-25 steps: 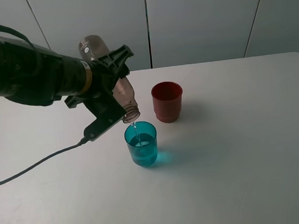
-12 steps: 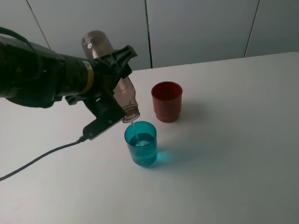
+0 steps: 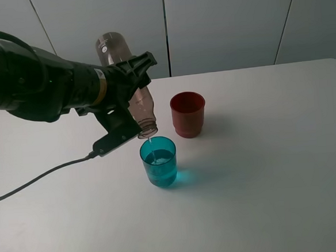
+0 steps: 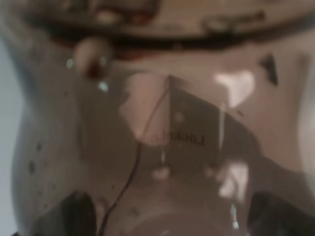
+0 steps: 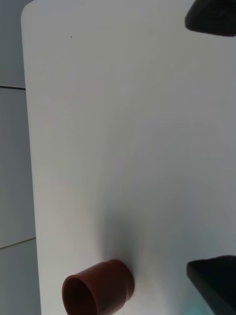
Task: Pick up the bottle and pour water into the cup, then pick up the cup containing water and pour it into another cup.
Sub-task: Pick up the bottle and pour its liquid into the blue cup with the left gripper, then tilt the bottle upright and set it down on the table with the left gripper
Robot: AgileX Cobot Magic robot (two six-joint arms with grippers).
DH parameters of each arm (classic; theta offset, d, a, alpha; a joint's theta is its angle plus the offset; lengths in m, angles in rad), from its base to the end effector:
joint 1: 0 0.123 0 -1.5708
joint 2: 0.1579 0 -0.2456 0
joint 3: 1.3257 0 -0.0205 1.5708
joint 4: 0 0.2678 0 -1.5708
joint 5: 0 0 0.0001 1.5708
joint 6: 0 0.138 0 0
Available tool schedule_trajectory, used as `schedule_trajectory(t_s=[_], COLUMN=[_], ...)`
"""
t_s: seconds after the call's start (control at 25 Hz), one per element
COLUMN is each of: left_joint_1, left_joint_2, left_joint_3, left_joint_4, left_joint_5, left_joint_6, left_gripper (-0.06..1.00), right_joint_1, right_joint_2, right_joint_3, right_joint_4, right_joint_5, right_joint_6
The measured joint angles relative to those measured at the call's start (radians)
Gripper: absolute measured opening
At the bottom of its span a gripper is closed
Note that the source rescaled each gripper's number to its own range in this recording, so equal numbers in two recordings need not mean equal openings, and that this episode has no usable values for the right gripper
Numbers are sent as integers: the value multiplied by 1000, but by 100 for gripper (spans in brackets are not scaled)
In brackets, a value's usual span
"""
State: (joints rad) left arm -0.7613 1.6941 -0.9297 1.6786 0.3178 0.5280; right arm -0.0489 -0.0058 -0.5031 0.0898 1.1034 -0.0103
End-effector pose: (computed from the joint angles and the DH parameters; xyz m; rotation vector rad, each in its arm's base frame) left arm 0.3154 -0.2412 0.1286 2.3946 0.3954 1.0926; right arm 0.0881 0.0068 0.2608 0.0331 2.0752 0.0718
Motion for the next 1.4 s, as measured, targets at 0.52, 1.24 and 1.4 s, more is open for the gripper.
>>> schedule_trajectory(t_s=[0.52,1.24,1.4], left_joint_1=[-4,-4,26], left_joint_2=[0,0,0], left_joint_3=[0,0,0], left_joint_4=[-3,-409,-667], left_joint_5=[-47,-117,-250], left_joint_6=[-1,-73,-246], left_gripper=[1,1,1], right_joint_1=[0,0,0], right_joint_2=[0,0,0], right_joint_3=[0,0,0], right_joint_4=[0,0,0], right_joint_5=[0,0,0], right_joint_6=[0,0,0])
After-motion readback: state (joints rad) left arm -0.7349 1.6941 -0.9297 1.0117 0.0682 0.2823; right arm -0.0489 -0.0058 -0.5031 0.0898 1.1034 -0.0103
